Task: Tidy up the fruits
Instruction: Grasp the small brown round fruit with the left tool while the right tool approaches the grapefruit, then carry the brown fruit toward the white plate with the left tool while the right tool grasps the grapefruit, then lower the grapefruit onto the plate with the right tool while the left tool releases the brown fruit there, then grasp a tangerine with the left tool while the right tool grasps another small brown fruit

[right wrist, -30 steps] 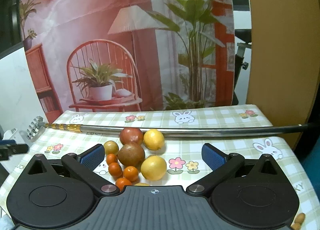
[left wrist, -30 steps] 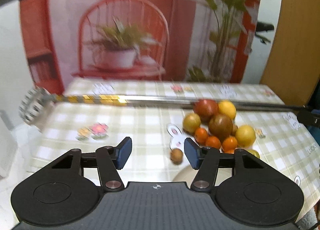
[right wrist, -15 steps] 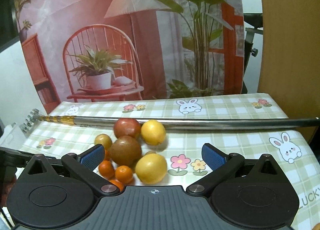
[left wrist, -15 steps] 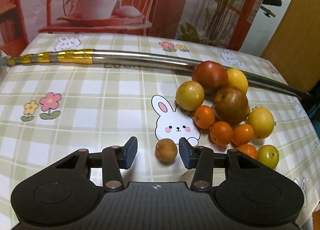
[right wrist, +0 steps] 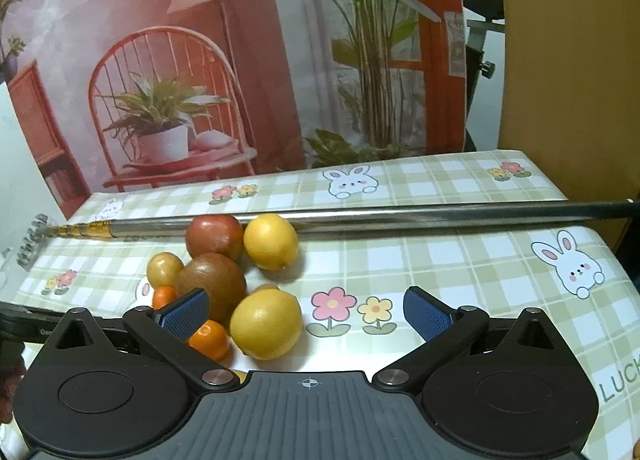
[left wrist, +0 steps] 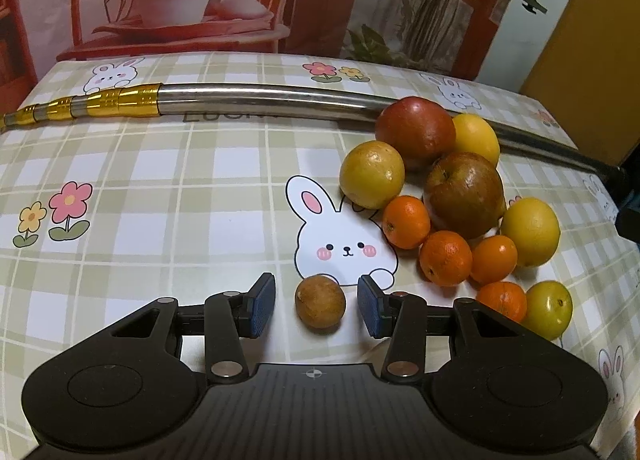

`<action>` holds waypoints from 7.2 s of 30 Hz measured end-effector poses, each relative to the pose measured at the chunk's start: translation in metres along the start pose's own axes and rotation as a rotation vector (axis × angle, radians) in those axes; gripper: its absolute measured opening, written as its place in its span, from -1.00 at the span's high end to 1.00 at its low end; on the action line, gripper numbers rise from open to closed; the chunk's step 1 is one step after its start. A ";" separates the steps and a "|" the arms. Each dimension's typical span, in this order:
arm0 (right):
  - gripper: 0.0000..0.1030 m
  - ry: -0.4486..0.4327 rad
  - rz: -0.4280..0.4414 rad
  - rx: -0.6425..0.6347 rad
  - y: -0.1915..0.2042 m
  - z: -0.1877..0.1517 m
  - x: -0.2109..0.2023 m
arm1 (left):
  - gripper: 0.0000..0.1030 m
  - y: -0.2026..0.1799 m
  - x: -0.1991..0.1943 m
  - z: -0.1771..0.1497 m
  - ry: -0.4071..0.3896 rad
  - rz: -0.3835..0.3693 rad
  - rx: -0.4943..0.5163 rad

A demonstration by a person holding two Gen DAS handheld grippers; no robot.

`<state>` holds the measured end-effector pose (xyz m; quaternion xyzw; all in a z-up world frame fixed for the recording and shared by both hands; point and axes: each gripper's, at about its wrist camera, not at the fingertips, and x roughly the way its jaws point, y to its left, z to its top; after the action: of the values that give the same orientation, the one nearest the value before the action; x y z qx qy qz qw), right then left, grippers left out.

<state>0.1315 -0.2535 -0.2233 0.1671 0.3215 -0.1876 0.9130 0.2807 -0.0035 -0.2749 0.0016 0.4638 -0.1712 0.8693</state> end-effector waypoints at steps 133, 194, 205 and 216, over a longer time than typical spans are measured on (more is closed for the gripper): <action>-0.05 0.107 0.189 -0.233 0.102 -0.123 -0.059 | 0.44 -0.032 -0.102 -0.135 -0.128 0.061 0.057; -0.13 -0.089 0.133 0.006 -0.048 0.001 0.000 | 0.02 -0.066 0.026 0.032 0.067 -0.051 -0.132; -0.13 -0.070 0.134 0.020 -0.049 -0.002 0.003 | 0.31 -0.056 0.029 0.026 0.080 -0.078 -0.152; -0.11 -0.033 0.158 0.009 -0.047 -0.007 0.022 | 0.31 -0.042 -0.017 0.024 -0.018 -0.076 -0.095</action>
<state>0.1224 -0.2972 -0.2513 0.1929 0.2915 -0.1189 0.9293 0.2788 -0.0417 -0.2408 -0.0589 0.4632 -0.1819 0.8654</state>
